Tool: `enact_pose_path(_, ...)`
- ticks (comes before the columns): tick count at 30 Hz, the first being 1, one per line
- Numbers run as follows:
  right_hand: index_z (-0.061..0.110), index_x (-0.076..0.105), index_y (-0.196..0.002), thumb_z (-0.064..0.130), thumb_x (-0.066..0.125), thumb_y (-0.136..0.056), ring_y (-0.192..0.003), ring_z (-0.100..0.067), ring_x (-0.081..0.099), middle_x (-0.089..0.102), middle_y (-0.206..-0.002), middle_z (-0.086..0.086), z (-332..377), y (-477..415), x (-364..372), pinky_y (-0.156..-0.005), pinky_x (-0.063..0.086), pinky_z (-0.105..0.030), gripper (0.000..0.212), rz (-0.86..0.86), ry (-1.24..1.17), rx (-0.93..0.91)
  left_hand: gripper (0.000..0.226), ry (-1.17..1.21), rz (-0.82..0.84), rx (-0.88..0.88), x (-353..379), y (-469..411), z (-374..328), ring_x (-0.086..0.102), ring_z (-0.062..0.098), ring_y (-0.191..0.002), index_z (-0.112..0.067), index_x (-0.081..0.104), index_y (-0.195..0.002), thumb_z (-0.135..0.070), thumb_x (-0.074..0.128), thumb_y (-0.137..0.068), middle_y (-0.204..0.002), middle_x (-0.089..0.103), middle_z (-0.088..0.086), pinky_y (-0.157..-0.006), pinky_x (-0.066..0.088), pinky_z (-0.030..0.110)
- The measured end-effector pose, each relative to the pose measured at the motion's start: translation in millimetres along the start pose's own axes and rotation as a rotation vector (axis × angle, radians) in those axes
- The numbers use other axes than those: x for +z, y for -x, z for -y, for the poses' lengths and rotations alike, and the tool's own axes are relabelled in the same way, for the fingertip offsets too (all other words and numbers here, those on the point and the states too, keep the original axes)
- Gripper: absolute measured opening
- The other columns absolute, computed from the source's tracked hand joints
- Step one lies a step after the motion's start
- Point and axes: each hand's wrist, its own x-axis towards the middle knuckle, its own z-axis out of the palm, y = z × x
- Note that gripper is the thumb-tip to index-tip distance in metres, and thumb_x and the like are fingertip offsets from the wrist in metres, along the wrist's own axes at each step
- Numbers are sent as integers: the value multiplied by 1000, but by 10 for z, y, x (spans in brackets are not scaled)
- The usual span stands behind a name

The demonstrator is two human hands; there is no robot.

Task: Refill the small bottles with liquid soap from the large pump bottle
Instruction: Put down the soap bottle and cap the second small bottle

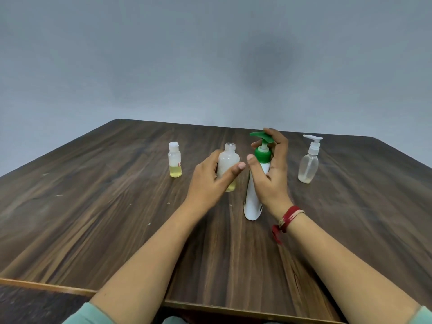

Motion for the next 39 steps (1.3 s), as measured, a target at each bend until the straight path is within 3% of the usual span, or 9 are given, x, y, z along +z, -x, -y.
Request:
enact_pose_path(4, 16, 34, -134, 0, 56, -84, -107, -12, 56, 50, -126, -6, -10, -4, 0, -94, 44, -18, 56, 2, 29, 10, 62, 49, -29, 3, -11, -59, -36, 50, 2, -65, -18, 54, -88, -78, 43, -77, -70, 50, -12, -57, 39, 20)
enact_pose_path(8, 22, 33, -133, 3, 59, -81, -107, -12, 56, 52, -123, -8, -6, -10, 6, -93, 45, -19, 62, -5, 32, 49, 56, 23, 43, 31, 43, -139, -97, 52, -2, -67, -20, 53, -90, -74, 43, -78, -72, 53, -12, -58, 37, 12)
enact_pose_path(15, 41, 32, -129, 8, 62, -81, -109, -14, 58, 52, -125, -9, -27, -47, -24, -94, 49, -24, 66, 31, 23, 75, 53, 24, 45, 41, 127, -203, 21, 51, 2, -66, -13, 55, -88, -65, 45, -81, -72, 54, -11, -57, 37, 16)
enact_pose_path(20, 36, 35, -130, 8, 60, -78, -110, -19, 56, 50, -127, -6, -44, -90, -42, -97, 50, -39, 64, 81, 8, 39, 52, -3, 73, 35, 163, -161, 122, 52, 0, -67, -22, 52, -86, -72, 40, -82, -71, 54, -13, -58, 35, 13)
enact_pose_path(24, 46, 34, -129, 7, 63, -80, -110, -21, 57, 51, -125, 0, -80, -106, -42, -96, 51, -46, 69, 105, 48, 38, 64, 74, 58, 38, 171, -179, 68, 53, 0, -70, -20, 54, -89, -80, 36, -79, -75, 56, -11, -60, 37, 11)
enact_pose_path(29, 47, 30, -133, 22, 66, -77, -107, -16, 58, 56, -118, -1, -105, -107, -34, -92, 51, -33, 71, 124, 93, 42, 59, 124, 12, 49, 157, -206, 16, 52, 0, -70, -27, 52, -85, -83, 37, -76, -74, 55, -12, -61, 39, 14)
enact_pose_path(33, 34, 30, -137, 12, 68, -77, -101, -10, 58, 54, -116, 7, -106, -101, -35, -86, 50, -25, 75, 147, 62, 57, 78, 98, 45, 64, 149, -197, 33, 54, 6, -72, -10, 57, -92, -84, 36, -76, -78, 59, -7, -63, 42, 21)
enact_pose_path(39, 28, 26, -140, 5, 65, -75, -105, -6, 58, 52, -122, 4, -69, -121, -51, -86, 51, -21, 79, 268, 82, 42, 76, 121, 43, 46, 117, -195, 40, 52, 1, -70, -12, 57, -93, -83, 37, -76, -76, 57, -10, -61, 40, 15)
